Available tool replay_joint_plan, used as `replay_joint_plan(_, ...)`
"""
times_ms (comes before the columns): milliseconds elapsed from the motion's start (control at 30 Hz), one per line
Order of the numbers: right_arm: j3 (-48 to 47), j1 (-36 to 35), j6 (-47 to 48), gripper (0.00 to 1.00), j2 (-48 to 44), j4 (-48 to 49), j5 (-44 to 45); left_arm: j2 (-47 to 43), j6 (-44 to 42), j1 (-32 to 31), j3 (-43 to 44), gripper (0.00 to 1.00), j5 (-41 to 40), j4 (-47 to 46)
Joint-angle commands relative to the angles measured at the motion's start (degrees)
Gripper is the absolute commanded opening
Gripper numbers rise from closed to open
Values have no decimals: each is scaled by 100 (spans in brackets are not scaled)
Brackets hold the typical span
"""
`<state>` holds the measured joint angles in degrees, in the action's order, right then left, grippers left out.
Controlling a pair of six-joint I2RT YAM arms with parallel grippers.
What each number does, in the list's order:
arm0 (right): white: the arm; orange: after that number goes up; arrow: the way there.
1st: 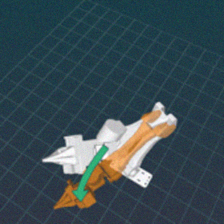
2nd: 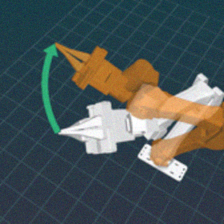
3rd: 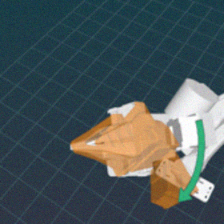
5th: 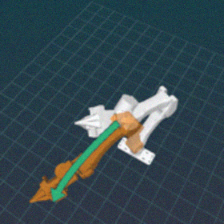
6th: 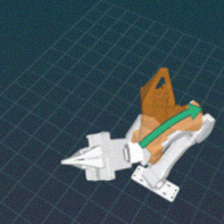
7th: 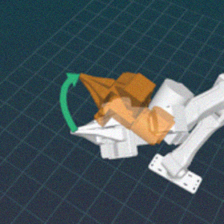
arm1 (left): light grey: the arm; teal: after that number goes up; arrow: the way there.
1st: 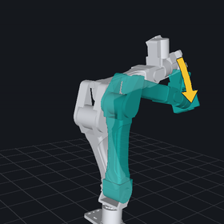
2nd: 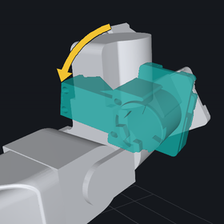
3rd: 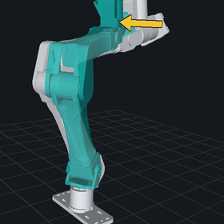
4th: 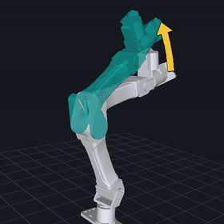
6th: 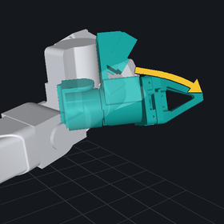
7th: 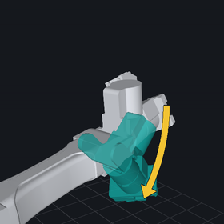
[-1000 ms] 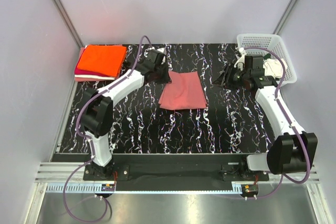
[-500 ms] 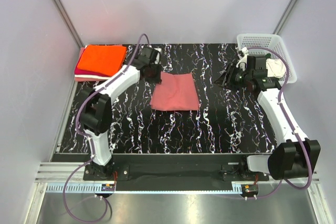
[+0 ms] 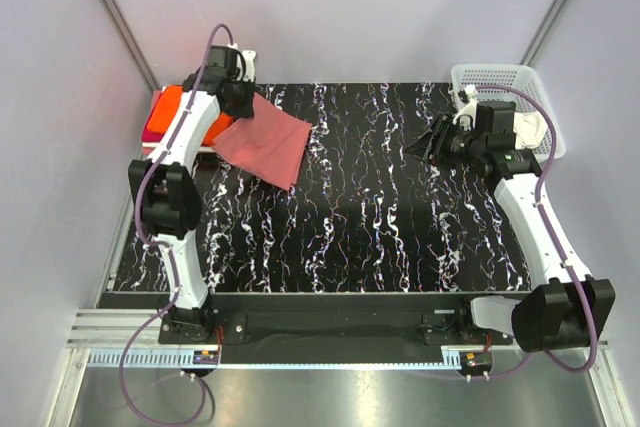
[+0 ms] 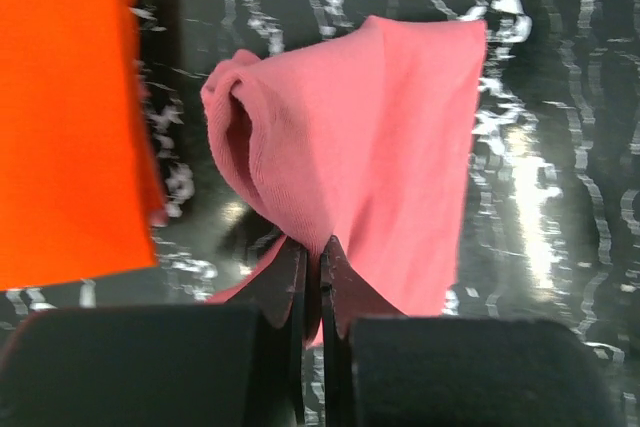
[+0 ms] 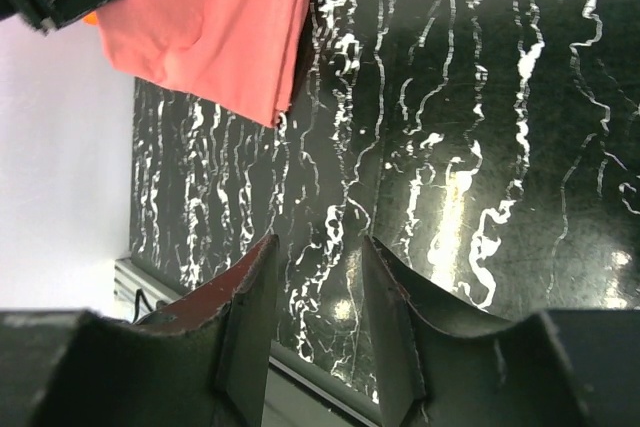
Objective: Fold and stack the t-shirts
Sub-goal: Neatly place the folded tshirt to the corner
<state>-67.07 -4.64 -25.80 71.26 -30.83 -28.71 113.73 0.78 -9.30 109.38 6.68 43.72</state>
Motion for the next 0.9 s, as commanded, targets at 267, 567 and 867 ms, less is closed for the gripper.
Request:
replay_joint_plan(267,-263,16,145,47,318,516,-276,430,-895,736,1778,0,-9,664)
replay_joint_plan(567,-360,16,234,48,660,622,-276,624,-1773,798,2455,0,-1149,760)
replay_joint_plan(867,-360,69,216,48,801,701,-354,756,-2143,921,3098,0,-1599,638)
